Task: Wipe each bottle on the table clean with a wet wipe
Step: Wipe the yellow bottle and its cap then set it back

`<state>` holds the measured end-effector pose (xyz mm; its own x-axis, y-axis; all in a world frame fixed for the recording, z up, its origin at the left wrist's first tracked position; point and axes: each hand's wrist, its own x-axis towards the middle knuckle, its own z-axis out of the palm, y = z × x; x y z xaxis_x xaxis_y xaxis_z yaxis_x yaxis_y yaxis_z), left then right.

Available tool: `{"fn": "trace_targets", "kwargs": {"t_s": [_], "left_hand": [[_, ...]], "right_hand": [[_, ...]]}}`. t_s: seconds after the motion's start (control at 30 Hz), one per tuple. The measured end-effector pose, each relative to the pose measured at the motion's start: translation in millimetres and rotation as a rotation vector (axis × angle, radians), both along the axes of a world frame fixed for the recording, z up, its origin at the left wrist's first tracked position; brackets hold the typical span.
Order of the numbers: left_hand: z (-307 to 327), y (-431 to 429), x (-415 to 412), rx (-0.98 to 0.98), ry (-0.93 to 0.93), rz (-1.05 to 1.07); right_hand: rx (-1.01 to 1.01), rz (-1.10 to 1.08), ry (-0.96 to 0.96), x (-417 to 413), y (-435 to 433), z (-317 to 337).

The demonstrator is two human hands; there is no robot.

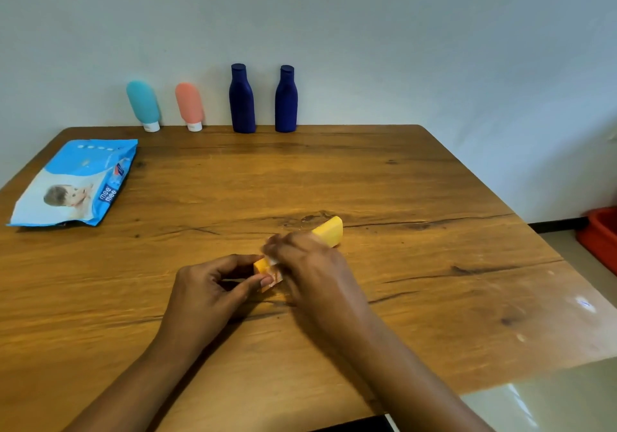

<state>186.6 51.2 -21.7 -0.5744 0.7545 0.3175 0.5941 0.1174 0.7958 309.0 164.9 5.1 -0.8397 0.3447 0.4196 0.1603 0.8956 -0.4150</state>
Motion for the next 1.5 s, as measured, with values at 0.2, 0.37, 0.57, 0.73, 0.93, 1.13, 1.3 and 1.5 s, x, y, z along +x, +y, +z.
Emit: {"fn": "trace_targets", "kwargs": {"t_s": [0.2,0.37,0.57,0.73,0.93,1.13,1.3,1.5], "left_hand": [[-3,2,-1,0.03,-0.062,-0.008],[-6,0,-4,0.036,-0.04,-0.021],[-2,3,0,0.043,-0.082,-0.008],[-3,1,0,0.033,-0.027,-0.017],[-4,2,1,0.033,-0.023,0.005],[-4,2,3,0.027,-0.032,0.014],[-2,1,2,0.032,0.003,0.0],[-3,3,3,0.033,-0.03,0.012]], "right_hand": [[-0.022,-0.123,0.051,8,19,-8],[0.027,-0.053,0.029,3,-17,-8],[-0.023,-0.201,0.056,10,19,-14],[0.025,-0.098,0.038,1,-7,-12],[-0.037,-0.237,0.046,15,34,-14],[-0.001,-0.187,0.048,11,19,-10],[0.003,-0.117,0.029,15,12,-18],[-0.065,-0.323,0.078,17,50,-15]]}}
